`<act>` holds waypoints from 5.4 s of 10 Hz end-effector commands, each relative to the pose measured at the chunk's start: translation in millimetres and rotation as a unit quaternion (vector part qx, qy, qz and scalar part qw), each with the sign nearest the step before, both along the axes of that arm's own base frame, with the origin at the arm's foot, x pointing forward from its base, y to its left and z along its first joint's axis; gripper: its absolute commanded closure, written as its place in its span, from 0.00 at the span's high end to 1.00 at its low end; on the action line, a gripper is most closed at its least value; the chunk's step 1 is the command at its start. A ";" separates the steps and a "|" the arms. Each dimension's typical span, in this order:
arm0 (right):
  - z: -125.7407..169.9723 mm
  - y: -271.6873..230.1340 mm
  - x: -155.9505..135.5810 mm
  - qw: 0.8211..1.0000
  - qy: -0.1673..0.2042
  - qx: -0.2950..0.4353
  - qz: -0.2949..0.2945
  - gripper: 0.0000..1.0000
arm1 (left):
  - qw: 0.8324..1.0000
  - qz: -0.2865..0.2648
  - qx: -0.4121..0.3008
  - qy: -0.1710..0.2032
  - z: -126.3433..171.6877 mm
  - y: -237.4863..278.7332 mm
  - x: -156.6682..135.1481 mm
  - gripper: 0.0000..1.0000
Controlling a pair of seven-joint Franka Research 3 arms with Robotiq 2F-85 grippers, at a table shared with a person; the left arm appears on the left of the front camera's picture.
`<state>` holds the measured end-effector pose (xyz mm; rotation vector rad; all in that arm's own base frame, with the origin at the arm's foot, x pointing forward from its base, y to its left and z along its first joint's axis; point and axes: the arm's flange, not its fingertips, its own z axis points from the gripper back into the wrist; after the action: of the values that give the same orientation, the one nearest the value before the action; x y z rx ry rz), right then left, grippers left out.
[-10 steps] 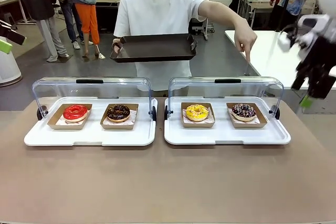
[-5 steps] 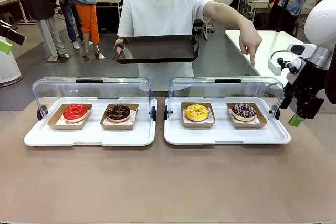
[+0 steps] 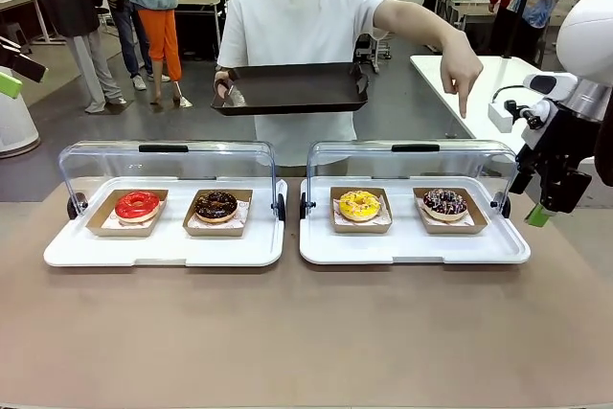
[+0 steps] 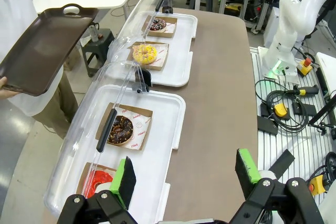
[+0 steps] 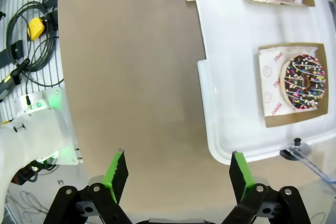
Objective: Provide the desired donut to the person.
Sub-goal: Pick up and lift the Paper togo box containing the Donut pointed at by the person.
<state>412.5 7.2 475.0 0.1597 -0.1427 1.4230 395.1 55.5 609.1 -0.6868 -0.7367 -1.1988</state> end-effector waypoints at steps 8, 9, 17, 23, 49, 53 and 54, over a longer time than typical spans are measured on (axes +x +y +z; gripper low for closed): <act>-83.3 35.3 65.8 0.996 -0.030 -0.061 0.064 1.00 | 1.000 -0.001 -0.001 -0.001 0.7 0.4 -0.4 1.00; -89.5 35.0 69.7 0.996 -0.032 -0.057 0.056 1.00 | 1.000 -0.001 -0.001 -0.001 0.7 0.4 -0.4 1.00; -102.1 40.4 75.2 0.997 -0.026 -0.048 0.049 1.00 | 1.000 -0.001 -0.001 -0.001 0.7 0.4 -0.4 1.00; -128.9 28.7 93.6 0.997 -0.047 -0.034 0.059 1.00 | 1.000 -0.001 -0.001 -0.001 0.7 0.4 -0.4 1.00; -128.0 35.8 90.5 0.996 0.006 -0.054 0.077 0.00 | 1.000 -0.001 -0.001 -0.001 0.7 0.4 -0.4 1.00; -50.3 65.8 40.8 0.994 0.022 -0.093 0.059 0.00 | 1.000 -0.001 -0.001 -0.001 0.7 0.4 -0.4 1.00; -33.9 70.6 25.4 0.993 0.019 -0.094 0.065 0.00 | 1.000 -0.001 -0.001 -0.001 0.7 0.4 -0.4 1.00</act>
<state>451.4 75.5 433.5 0.0696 0.0147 1.5600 395.3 55.4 609.0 -0.6868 -0.7361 -1.1990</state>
